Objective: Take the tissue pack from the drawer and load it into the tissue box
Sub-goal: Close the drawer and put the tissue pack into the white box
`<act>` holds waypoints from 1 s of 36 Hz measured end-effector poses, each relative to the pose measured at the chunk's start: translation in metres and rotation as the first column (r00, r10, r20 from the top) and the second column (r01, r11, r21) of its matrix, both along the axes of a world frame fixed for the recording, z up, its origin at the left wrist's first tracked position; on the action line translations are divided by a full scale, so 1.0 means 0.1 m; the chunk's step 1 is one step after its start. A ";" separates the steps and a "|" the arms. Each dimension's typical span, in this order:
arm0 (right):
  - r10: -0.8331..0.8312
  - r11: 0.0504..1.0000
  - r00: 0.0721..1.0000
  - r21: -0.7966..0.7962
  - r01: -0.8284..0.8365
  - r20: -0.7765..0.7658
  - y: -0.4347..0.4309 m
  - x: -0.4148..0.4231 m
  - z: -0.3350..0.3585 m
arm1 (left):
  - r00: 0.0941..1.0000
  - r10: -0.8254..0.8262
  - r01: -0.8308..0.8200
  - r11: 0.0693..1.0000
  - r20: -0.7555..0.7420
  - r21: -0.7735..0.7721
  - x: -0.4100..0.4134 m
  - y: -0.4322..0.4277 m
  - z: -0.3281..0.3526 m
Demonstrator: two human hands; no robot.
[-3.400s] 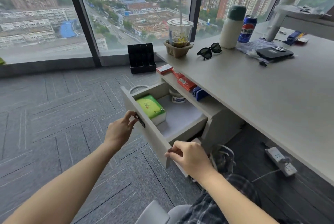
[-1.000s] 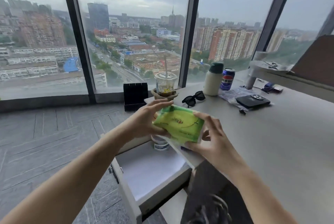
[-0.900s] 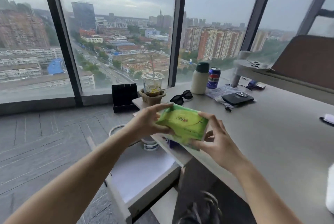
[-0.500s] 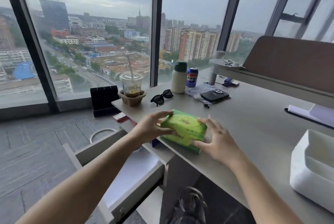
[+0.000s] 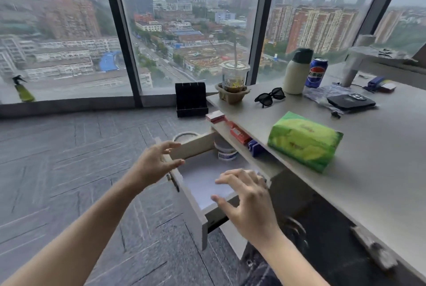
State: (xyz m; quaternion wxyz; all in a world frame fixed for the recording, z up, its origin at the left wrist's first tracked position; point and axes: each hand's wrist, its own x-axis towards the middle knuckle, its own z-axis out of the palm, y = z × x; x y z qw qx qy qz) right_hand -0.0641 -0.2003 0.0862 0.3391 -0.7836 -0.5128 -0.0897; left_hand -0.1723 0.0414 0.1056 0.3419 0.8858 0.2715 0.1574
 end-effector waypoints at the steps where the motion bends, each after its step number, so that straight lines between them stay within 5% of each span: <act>1: 0.040 0.998 0.999 -0.047 -0.041 -0.036 0.02 -0.06 -0.10 | 0.997 0.042 -0.040 0.999 -0.068 0.035 -0.09 0.04 -0.09; 4: 0.119 0.976 0.989 -0.175 -0.133 -0.086 0.06 -0.22 -0.34 | 0.962 0.092 -0.092 0.996 -0.258 0.015 -0.24 0.09 -0.31; 8: 0.155 0.950 0.984 -0.260 -0.172 -0.087 0.08 -0.30 -0.56 | 0.930 0.022 -0.103 0.974 -0.367 -0.204 -0.29 0.02 -0.50; 13: 0.086 0.974 0.993 -0.202 -0.101 -0.081 0.06 -0.27 -0.68 | 0.944 -0.069 -0.048 0.939 -0.322 -0.341 -0.19 -0.12 -0.66; 28: -0.154 0.988 0.987 -0.010 0.154 -0.054 -0.13 0.19 -0.74 | 0.982 -0.031 -0.030 0.949 -0.187 -0.313 0.59 -0.45 -0.81; 36: -0.309 0.951 0.947 0.027 0.307 0.090 -0.29 0.65 -0.81 | 0.992 -0.042 -0.003 0.936 -0.122 -0.353 1.11 -0.67 -0.86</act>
